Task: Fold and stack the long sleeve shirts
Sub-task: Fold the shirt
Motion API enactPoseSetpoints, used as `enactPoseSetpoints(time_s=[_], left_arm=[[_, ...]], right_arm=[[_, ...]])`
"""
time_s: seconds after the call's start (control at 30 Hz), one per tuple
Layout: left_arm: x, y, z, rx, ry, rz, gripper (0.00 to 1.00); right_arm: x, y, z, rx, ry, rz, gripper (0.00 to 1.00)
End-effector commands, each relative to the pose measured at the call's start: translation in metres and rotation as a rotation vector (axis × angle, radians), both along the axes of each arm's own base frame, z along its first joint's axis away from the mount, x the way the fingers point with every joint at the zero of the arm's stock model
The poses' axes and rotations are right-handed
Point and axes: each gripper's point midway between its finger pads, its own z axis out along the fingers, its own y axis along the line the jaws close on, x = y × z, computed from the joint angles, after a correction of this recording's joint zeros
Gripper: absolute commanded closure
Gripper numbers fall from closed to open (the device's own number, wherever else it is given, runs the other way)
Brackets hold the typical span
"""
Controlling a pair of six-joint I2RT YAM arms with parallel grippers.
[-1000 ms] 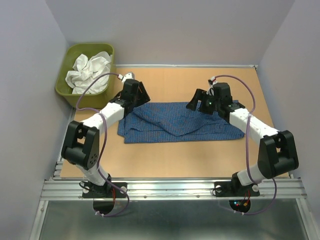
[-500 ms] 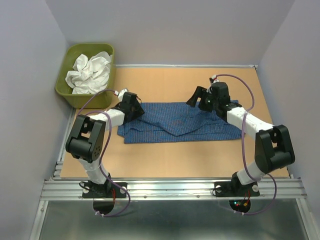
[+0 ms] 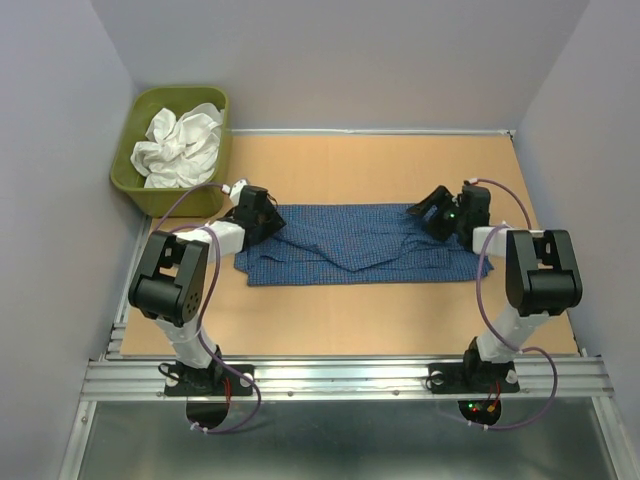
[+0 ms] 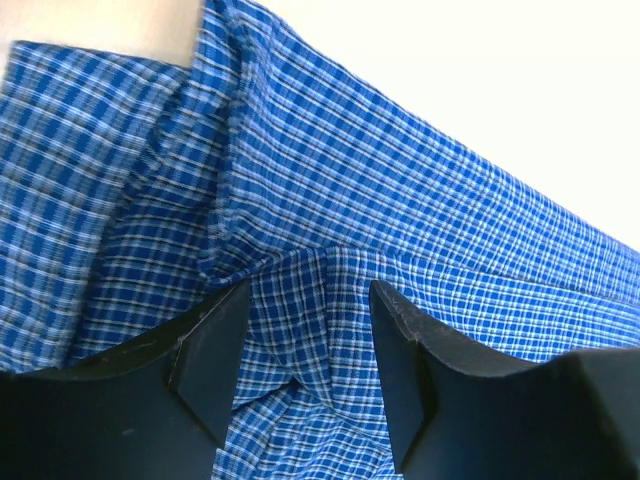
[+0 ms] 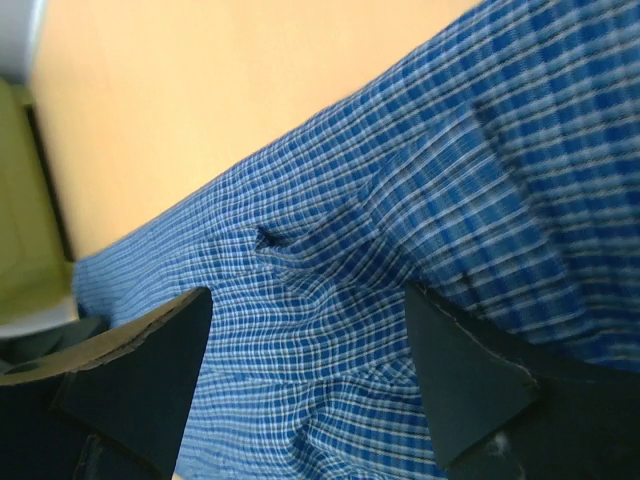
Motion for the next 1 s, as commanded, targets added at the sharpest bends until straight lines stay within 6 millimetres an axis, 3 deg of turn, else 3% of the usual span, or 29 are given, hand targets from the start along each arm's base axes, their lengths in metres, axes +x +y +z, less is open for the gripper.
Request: enactPoseSetpoints(time_s=[0.0, 0.1, 0.2, 0.3, 0.33, 0.4, 0.47, 0.63, 0.73, 0.83, 0.97], left_arm=[[-0.014, 0.017, -0.009, 0.005, 0.044, 0.036, 0.37], [-0.011, 0.017, -0.004, 0.003, 0.031, 0.033, 0.37], [-0.008, 0.012, 0.004, -0.012, 0.014, 0.014, 0.37], [-0.003, 0.007, 0.019, -0.026, -0.018, -0.012, 0.34], [0.001, 0.003, 0.031, -0.041, -0.044, -0.029, 0.33], [0.004, 0.0, 0.045, -0.046, -0.073, -0.053, 0.29], [0.008, -0.003, 0.072, -0.057, -0.128, -0.071, 0.26], [0.004, -0.004, 0.127, -0.018, -0.251, -0.12, 0.15], [-0.007, -0.007, 0.145, -0.01, -0.282, -0.16, 0.12], [-0.019, -0.003, 0.148, 0.03, -0.294, -0.194, 0.11], [-0.043, 0.02, 0.147, 0.143, -0.293, -0.202, 0.11]], right_arm=[[-0.002, -0.025, -0.001, 0.055, -0.05, -0.021, 0.17], [-0.002, -0.034, 0.007, 0.047, -0.079, -0.017, 0.17], [0.008, -0.034, 0.045, 0.017, -0.173, 0.027, 0.17], [0.006, -0.039, 0.064, -0.037, -0.187, 0.027, 0.17], [0.005, -0.05, 0.072, -0.083, -0.177, -0.026, 0.17], [0.001, -0.066, 0.072, -0.165, -0.151, -0.08, 0.17], [-0.008, -0.083, 0.064, -0.245, -0.091, -0.132, 0.19], [-0.032, -0.087, 0.049, -0.269, 0.007, -0.144, 0.25], [-0.043, -0.087, 0.032, -0.28, 0.047, -0.129, 0.27], [-0.047, -0.087, 0.02, -0.291, 0.066, -0.076, 0.28], [-0.048, -0.083, 0.011, -0.288, 0.068, -0.028, 0.32]])
